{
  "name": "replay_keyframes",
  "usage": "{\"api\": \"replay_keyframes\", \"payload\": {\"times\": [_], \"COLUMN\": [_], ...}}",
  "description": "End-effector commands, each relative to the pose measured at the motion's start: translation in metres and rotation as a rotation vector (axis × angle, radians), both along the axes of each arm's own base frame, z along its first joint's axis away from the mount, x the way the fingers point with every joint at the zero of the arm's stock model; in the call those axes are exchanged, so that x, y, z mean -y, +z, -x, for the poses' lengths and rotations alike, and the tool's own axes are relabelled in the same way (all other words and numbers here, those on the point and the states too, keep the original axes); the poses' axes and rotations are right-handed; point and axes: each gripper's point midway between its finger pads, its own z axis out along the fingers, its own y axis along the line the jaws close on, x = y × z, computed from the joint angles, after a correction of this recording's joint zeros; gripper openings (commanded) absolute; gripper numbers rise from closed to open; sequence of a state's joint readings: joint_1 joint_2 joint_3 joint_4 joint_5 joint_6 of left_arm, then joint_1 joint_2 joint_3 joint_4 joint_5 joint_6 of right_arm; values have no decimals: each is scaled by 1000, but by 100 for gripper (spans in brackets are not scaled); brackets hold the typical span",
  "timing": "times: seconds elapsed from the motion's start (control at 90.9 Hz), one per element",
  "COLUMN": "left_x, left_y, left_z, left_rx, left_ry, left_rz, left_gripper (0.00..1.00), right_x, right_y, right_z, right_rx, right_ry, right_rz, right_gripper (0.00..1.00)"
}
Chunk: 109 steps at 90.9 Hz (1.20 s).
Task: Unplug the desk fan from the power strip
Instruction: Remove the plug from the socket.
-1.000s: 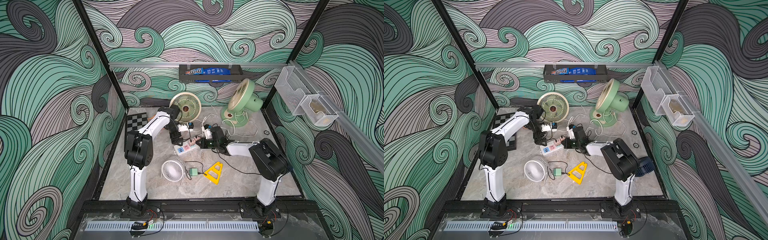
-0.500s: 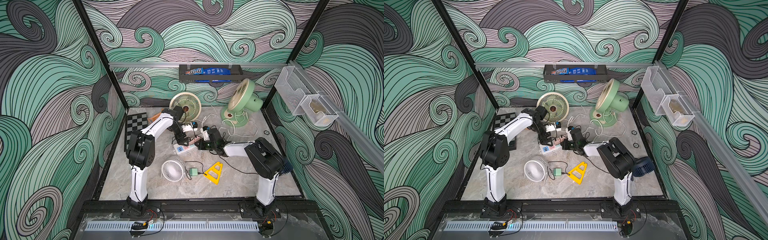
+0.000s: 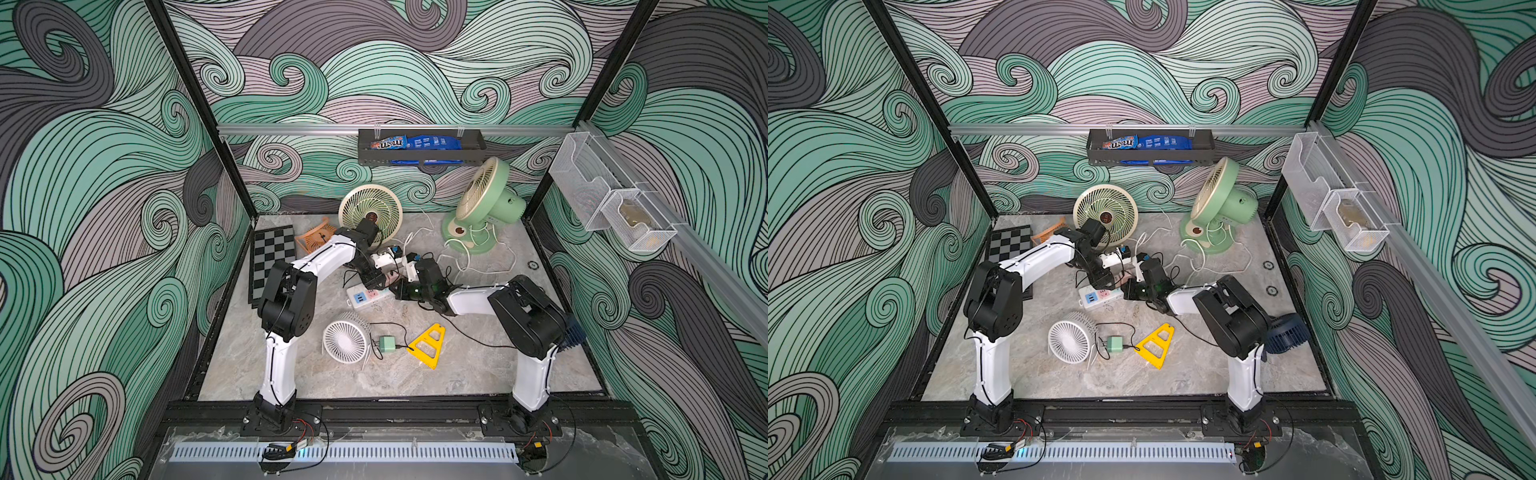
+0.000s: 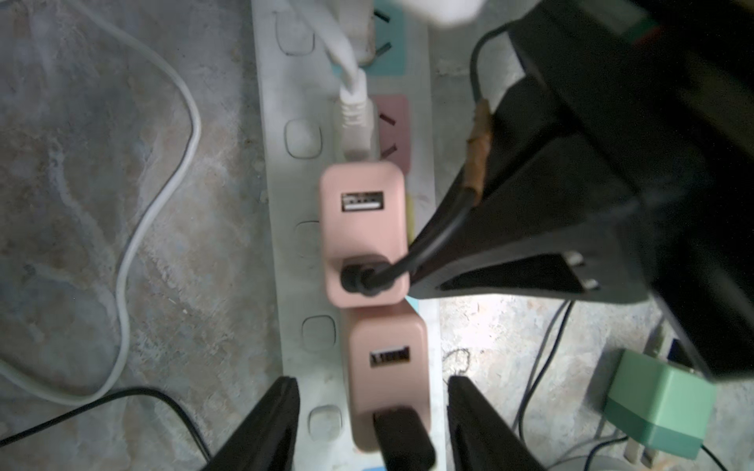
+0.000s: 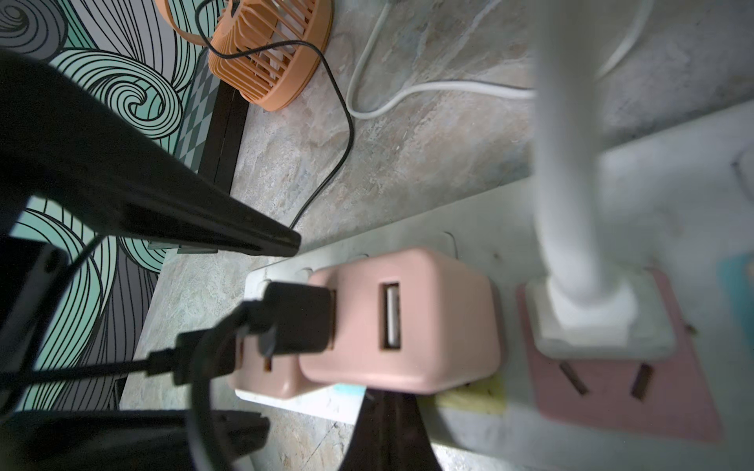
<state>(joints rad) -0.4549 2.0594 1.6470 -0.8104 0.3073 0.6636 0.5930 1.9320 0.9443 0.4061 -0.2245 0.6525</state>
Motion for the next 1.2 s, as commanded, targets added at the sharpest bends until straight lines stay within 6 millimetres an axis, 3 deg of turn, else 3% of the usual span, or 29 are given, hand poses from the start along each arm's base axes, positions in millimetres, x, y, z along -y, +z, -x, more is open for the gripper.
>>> {"api": "replay_keyframes", "payload": {"times": [0.0,0.418,0.88,1.189], "left_x": [9,12,5,3], "left_y": [9,-2,-5,-7], "left_z": [-5,2,3,3], "left_rx": [37,21,55,54], "left_ry": [33,20,-5,0], "left_rz": [33,17,-35,-47], "left_gripper": [57,38,0,0], "right_x": [1,-1,-5,-9], "right_y": [0,10,39,27], "right_z": [0,5,18,18], "right_rx": [8,45,185,195], "right_ry": [-19,-10,58,31], "right_rz": [-2,-22,-125,-130], "right_gripper": [7,7,6,5]}}
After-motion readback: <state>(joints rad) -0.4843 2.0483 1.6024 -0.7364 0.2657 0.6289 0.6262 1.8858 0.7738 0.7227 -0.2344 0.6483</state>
